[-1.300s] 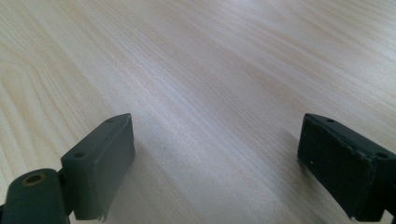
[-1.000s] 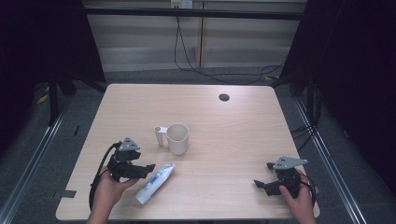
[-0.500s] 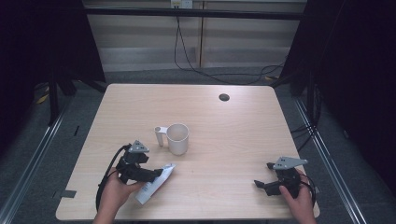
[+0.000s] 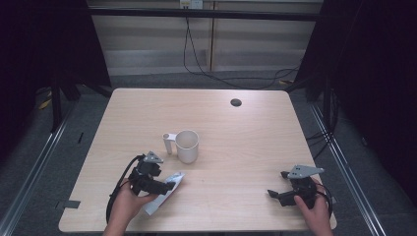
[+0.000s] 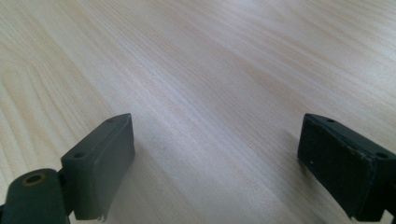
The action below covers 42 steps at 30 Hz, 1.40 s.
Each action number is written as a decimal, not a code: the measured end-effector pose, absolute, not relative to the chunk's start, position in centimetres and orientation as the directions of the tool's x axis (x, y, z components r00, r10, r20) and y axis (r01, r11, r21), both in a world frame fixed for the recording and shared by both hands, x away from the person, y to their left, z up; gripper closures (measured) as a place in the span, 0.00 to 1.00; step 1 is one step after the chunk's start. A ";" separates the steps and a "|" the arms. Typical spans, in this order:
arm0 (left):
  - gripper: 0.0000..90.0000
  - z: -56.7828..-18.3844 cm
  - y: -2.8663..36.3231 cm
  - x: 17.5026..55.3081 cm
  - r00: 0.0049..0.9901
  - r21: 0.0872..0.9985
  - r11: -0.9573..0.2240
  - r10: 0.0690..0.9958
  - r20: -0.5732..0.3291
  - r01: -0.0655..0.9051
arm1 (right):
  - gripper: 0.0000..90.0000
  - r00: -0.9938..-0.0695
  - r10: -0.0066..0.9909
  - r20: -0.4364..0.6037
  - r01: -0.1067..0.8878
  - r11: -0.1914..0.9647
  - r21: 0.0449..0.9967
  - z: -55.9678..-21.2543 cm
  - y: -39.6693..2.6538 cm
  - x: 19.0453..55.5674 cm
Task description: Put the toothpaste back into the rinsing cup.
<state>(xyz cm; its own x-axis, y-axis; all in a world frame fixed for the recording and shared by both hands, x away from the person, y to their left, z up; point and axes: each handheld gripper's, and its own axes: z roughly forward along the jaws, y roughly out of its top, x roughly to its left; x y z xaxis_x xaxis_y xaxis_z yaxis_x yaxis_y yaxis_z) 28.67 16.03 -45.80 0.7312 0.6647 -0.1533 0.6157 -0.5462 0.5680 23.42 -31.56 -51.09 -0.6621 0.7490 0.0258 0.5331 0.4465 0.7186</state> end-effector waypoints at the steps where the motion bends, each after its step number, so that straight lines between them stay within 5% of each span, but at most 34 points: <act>1: 0.31 -45.9 15.9 28.7 0.732 0.565 -0.550 0.663 -0.153 0.616 | 0.12 -0.662 0.749 0.026 0.533 0.446 0.719 -51.1 -31.6 23.4; 23: 0.35 -46.7 15.2 28.8 0.727 0.491 -0.586 0.669 -0.156 0.645 | 0.12 -0.662 0.749 0.026 0.533 0.446 0.719 -51.1 -31.6 23.4; 42: 0.50 -47.3 14.0 28.8 0.743 0.445 -0.626 0.653 -0.151 0.640 | 0.12 -0.662 0.749 0.026 0.533 0.447 0.719 -51.1 -31.6 23.4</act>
<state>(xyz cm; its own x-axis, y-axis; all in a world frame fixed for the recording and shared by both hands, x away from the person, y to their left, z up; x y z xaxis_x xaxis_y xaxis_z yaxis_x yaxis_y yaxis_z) 28.77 14.02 -47.26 0.7426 0.6525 -0.1507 0.6403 -0.6258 0.4455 23.42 -31.57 -51.09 -0.6624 0.7487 0.0257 0.5329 0.4467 0.7187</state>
